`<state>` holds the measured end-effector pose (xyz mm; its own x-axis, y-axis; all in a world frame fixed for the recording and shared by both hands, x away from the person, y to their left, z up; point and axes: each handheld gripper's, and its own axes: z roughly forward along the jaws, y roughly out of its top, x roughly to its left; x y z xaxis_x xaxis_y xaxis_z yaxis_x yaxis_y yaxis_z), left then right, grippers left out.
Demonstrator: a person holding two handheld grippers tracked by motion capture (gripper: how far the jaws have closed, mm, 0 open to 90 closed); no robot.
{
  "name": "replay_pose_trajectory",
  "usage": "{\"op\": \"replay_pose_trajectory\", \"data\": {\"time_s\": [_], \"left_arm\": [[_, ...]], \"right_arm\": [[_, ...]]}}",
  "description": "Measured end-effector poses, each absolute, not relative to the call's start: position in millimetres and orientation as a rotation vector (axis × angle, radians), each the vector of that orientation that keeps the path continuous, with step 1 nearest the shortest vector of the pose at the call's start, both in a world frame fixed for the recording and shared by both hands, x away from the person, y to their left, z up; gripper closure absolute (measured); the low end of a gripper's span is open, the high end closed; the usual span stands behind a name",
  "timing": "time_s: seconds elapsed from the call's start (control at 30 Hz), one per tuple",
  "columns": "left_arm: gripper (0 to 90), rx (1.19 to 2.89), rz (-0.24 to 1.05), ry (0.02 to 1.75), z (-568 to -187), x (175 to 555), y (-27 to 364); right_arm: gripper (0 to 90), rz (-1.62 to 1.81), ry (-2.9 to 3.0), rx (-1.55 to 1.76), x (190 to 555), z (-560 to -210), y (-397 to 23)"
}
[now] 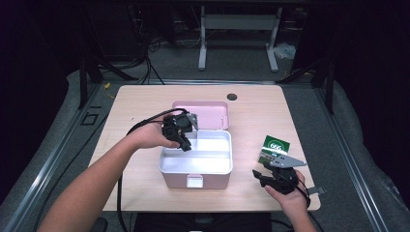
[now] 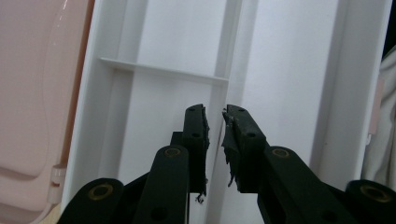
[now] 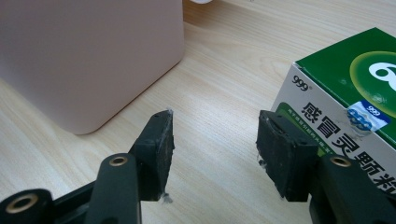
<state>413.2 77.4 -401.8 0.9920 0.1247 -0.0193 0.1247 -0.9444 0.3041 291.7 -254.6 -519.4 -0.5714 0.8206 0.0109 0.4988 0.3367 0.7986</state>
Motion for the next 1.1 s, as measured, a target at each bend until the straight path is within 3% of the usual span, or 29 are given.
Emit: {"op": "replay_pose_trajectory", "data": {"time_s": [0.43,1.1], "left_arm": [[83.9,2.969,-0.008,0.091,-410.2,412.3,46.4],[88.0,3.072,-0.017,0.015,-420.2,411.7,31.6]], "right_arm": [[45.6,1.112,2.214,1.158,292.4,-520.0,-254.6],[45.6,1.104,2.225,1.16,292.6,-520.1,-254.8]]}}
